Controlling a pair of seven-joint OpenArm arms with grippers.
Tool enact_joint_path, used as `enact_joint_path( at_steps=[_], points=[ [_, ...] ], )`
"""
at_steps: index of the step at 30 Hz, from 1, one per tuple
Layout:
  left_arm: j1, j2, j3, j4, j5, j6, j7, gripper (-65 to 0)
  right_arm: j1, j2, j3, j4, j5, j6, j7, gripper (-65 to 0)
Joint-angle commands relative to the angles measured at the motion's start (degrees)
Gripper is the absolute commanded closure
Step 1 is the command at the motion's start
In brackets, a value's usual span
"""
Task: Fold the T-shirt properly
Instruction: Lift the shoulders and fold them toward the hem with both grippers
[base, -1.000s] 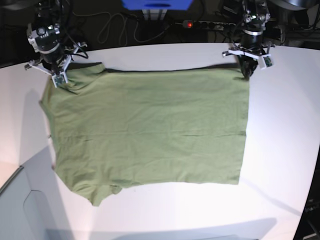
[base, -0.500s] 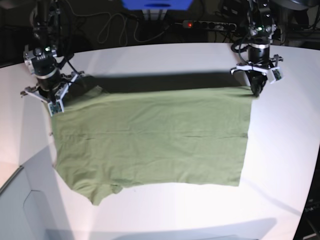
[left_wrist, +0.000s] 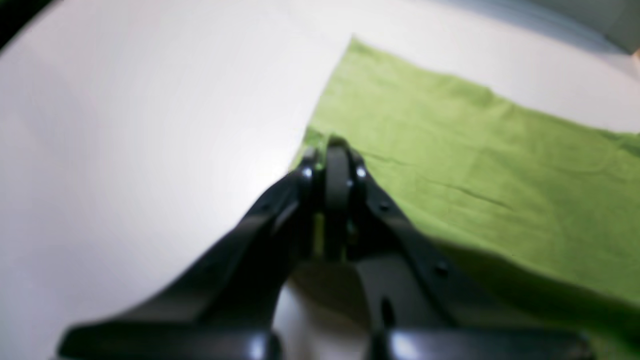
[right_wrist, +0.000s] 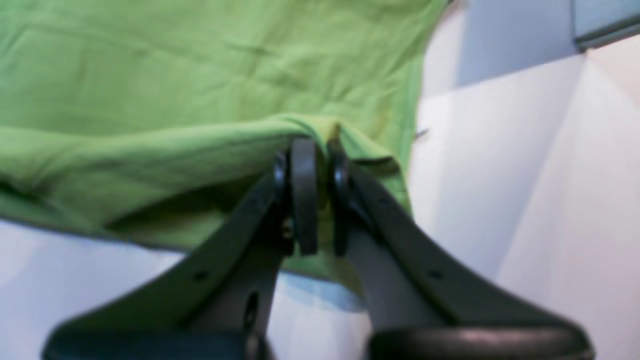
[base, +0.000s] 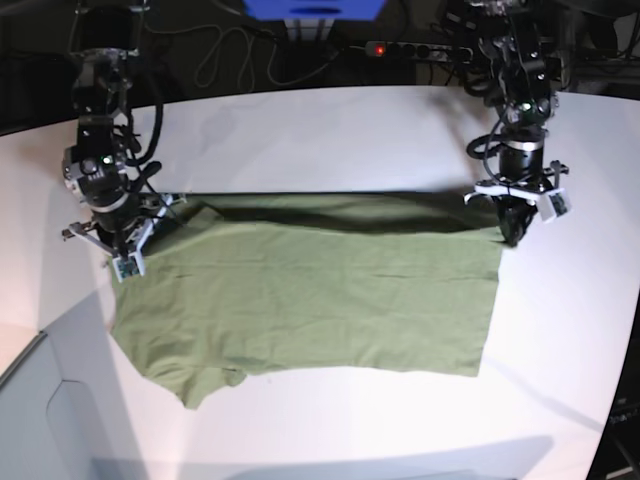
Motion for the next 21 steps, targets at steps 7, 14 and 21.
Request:
enact_joint_path(
  at_steps=[7, 14, 21],
  points=[
    [-5.4, -0.4, 0.0, -2.5, -0.2, -0.2, 1.4, 0.0, 5.0, 0.7, 0.3, -2.5, 0.0, 0.3, 1.0, -0.3],
    [-7.2, -0.4, -0.1, -6.8, -0.2, -0.3, 1.1, 0.0, 6.7, 0.6, -0.1, -4.5, -0.1, 0.3, 1.1, -0.3],
    [-8.6, -0.4, 0.1, -7.0, -0.3, -0.3, 1.4, 0.0, 7.0, 0.7, -0.1, -5.8, -0.1, 0.3, 1.1, -0.3]
  ],
)
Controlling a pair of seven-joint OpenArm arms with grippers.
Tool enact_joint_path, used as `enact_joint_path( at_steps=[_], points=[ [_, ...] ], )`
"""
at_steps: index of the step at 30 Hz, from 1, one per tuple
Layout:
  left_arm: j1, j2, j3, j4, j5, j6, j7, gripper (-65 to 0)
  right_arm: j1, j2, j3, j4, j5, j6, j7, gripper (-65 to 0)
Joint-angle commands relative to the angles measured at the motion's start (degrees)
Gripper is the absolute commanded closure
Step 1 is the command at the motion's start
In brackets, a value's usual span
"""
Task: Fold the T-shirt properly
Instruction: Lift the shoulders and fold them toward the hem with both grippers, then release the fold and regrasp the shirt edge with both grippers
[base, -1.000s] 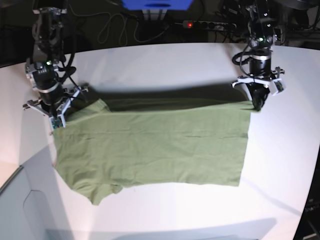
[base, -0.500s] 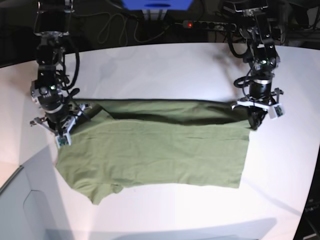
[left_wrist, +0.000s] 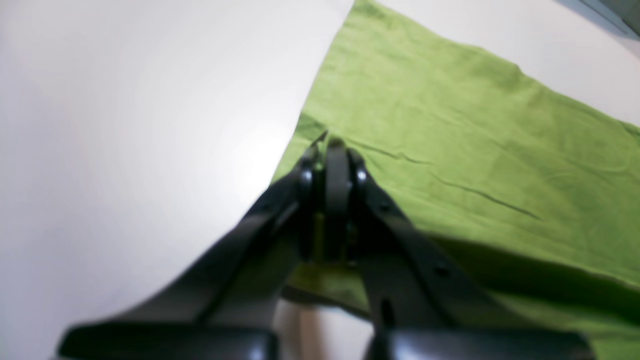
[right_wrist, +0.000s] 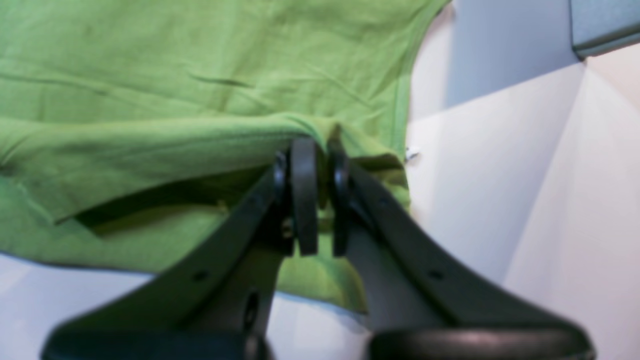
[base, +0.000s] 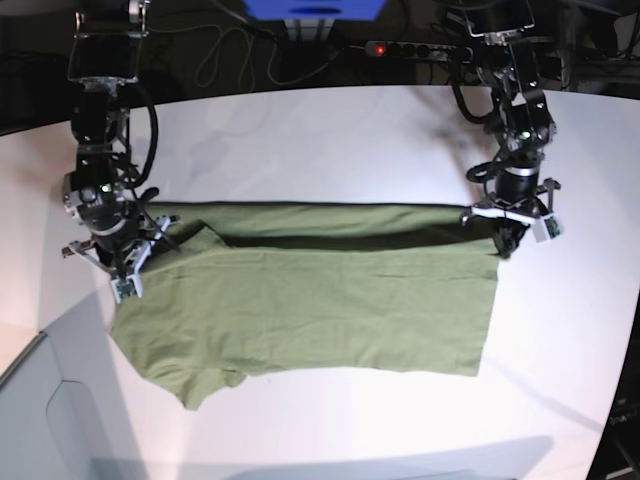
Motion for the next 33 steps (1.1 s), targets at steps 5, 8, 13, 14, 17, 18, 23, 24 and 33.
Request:
enact_joint_path(
  at_steps=[5, 8, 13, 14, 17, 18, 23, 24, 33],
  points=[
    [-1.6, -0.4, -0.1, 1.0, -0.3, -0.1, -1.6, 0.0, 1.0, 0.6, 0.2, 1.1, -0.1, 0.3, 1.3, -0.5],
    [-2.6, -0.4, -0.1, 0.9, -0.3, -0.1, -1.6, 0.0, 1.0, 0.6, 0.2, 1.1, -0.1, 0.3, 1.3, -0.5],
    [-3.2, -0.4, -0.1, -0.7, -0.3, -0.1, -1.5, 0.0, 0.8, 0.7, 0.2, 1.1, -0.1, 2.9, 1.2, -3.0],
    [-3.4, -0.4, -0.1, -0.9, -0.3, 0.1, -1.2, 0.0, 0.8, 0.7, 0.2, 1.1, -0.1, 3.8, 1.2, -6.1],
    [-4.1, -0.4, -0.4, -1.3, -0.3, 0.2, 2.2, -8.8, 0.7, 0.8, 0.4, 1.4, -0.1, 4.7, 1.2, -19.8],
    [-4.2, -0.4, -0.4, -1.2, -0.3, 0.2, 2.9, -13.5, 0.7, 0.8, 0.4, 1.5, -0.1, 4.7, 1.2, -25.8],
    [-4.2, -0.4, -0.5, -0.8, -0.4, 0.2, 2.8, -28.1, 0.6, 0.8, 0.6, 1.6, -0.1, 4.7, 1.2, -47.8],
    [-4.1, -0.4, -0.5, -0.7, -0.4, 0.2, 2.8, -30.5, 0.6, 0.8, 0.6, 1.6, -0.1, 4.7, 1.2, -50.0],
    [-0.6, 0.1, -6.3, 1.8, -0.9, -0.1, 2.8, -37.2, -3.4, 0.5, 3.4, 6.7, -0.1, 4.7, 1.2, -51.2]
  ],
)
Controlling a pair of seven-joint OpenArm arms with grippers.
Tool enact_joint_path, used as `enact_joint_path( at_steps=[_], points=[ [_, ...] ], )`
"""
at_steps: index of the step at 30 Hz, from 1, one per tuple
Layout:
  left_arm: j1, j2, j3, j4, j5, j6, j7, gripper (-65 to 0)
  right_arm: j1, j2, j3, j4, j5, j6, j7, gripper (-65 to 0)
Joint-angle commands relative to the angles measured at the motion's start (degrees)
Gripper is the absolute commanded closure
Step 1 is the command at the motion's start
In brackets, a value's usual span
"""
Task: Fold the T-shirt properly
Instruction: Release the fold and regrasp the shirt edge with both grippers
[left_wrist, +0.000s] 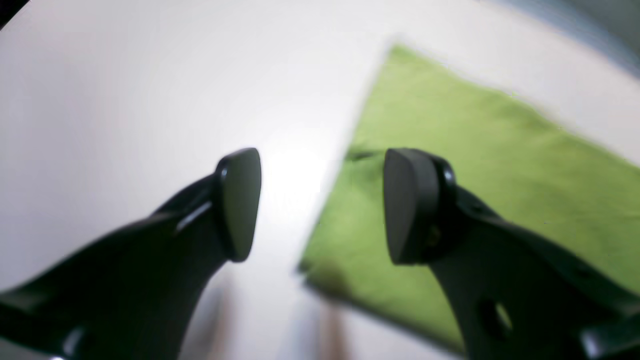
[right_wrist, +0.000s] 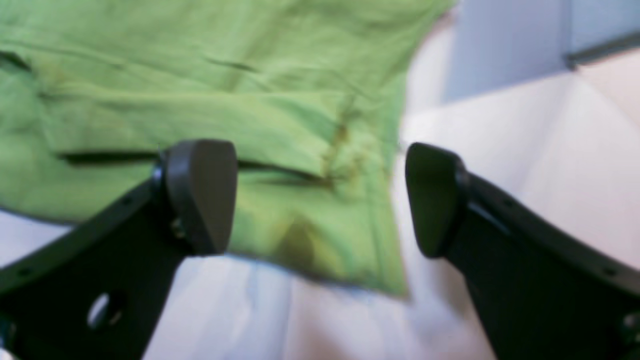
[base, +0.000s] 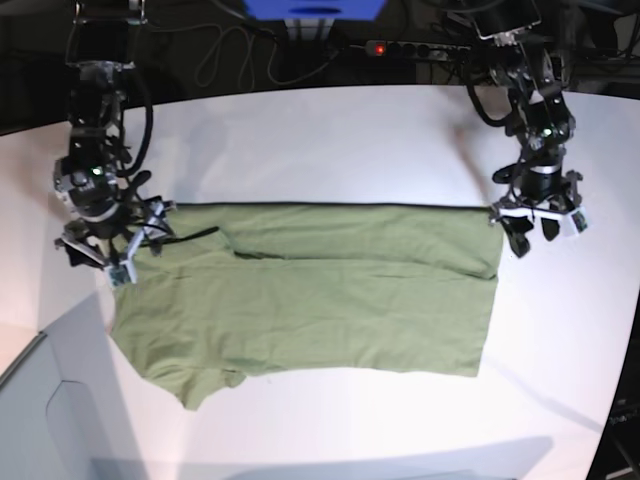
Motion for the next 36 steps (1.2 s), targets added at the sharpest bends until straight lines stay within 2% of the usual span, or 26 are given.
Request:
enact_joint_path(
  at_steps=[1, 11, 17, 23, 28, 29, 36],
  points=[
    [-0.8, -0.6, 0.1, -0.6, -0.4, -0.4, -0.8, -37.2, 0.4, 0.4, 0.1, 2.1, 0.2, 0.5, 1.2, -51.2],
    [-3.8, -0.4, 0.6, -10.1, -0.5, -0.5, -0.8, -37.2, -4.9, 0.6, 0.5, 6.3, 0.3, 0.5, 1.2, -51.2],
    [-3.5, -0.7, 4.4, -11.9, -0.5, -0.5, -0.8, -36.0, -5.8, 1.5, 1.2, 6.2, 0.2, 0.5, 1.2, -51.2],
    [-2.6, -0.3, 5.1, -11.9, -0.5, -0.5, -0.8, -17.3, -5.6, 1.5, 4.4, 1.7, 0.4, 0.6, 1.8, -51.2],
    [-1.7, -0.2, 5.0, -11.9, -0.5, -0.5, -0.9, -1.6, -6.0, 1.5, 4.9, -3.3, 0.4, 0.6, 7.4, -51.2],
    [-1.7, -0.2, 4.9, -11.9, -0.5, -0.5, -0.9, 0.0, -6.0, 1.5, 4.9, -4.4, 0.4, 0.6, 8.1, -51.2],
    [-0.9, -0.2, 4.8, -11.9, -0.5, -0.5, -0.8, 0.0, -5.7, 1.5, 4.9, -9.7, 0.5, 0.9, 11.4, -51.1]
  ],
)
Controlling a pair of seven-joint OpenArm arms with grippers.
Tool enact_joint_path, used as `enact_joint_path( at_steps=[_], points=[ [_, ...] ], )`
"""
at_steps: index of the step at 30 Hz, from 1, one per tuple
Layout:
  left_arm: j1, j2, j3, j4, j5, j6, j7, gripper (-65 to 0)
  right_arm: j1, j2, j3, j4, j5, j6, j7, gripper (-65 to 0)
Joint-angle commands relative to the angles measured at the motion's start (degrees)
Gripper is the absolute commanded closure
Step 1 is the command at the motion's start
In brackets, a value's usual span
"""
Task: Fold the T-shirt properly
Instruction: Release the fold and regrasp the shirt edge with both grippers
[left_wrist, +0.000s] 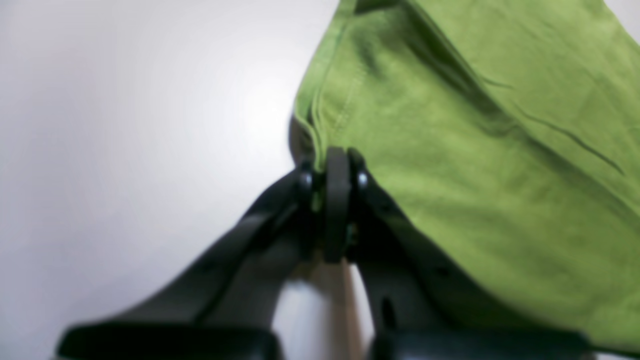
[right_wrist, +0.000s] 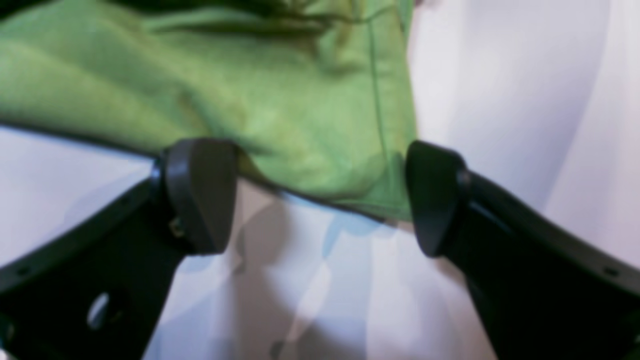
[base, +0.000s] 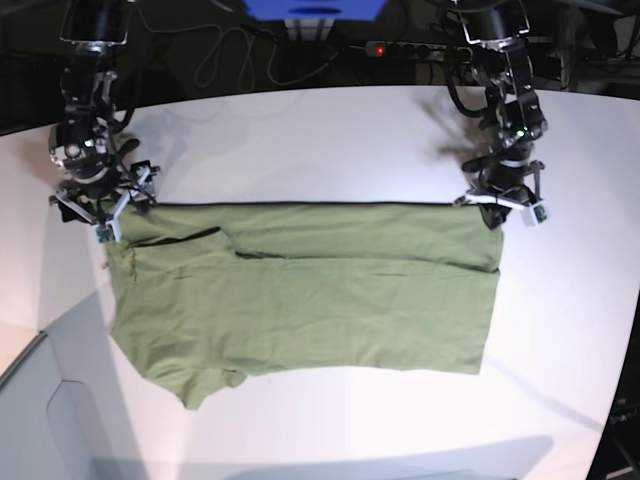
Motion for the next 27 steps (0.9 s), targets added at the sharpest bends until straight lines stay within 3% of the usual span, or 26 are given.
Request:
enact_joint_path(
  at_steps=[1, 4, 7, 15, 18, 27],
  points=[
    [0.1, -0.4, -0.2, 0.5, 0.2, 0.3, 1.0, 0.0, 0.5, 0.6, 0.3, 0.5, 0.1, 1.6, 0.7, -51.0],
    [0.9, -0.4, -0.2, 0.5, 0.2, 0.3, 1.0, 0.0, 0.5, 0.6, 1.5, 0.4, 0.0, 5.9, 0.7, -51.0],
    [0.9, -0.4, -0.2, 0.5, 0.4, 0.3, 1.0, 0.0, 0.2, 0.3, 3.9, 0.9, 0.0, 8.0, 0.7, -51.0],
    [2.0, -0.6, -0.3, 0.5, 0.4, 0.3, 1.0, 0.0, -1.6, 0.5, 7.6, 6.8, 0.3, 9.7, 0.0, -51.5],
    [2.2, -0.7, -0.3, 0.6, 0.5, 0.3, 1.0, 0.0, -1.3, 0.6, 7.7, 5.3, 0.1, 11.6, 0.5, -51.4],
    [3.3, -0.7, -0.3, 0.7, 0.4, 0.3, 0.9, 0.0, 3.0, 2.2, 7.7, -1.3, 0.3, 11.8, 0.6, -51.1]
  ],
)
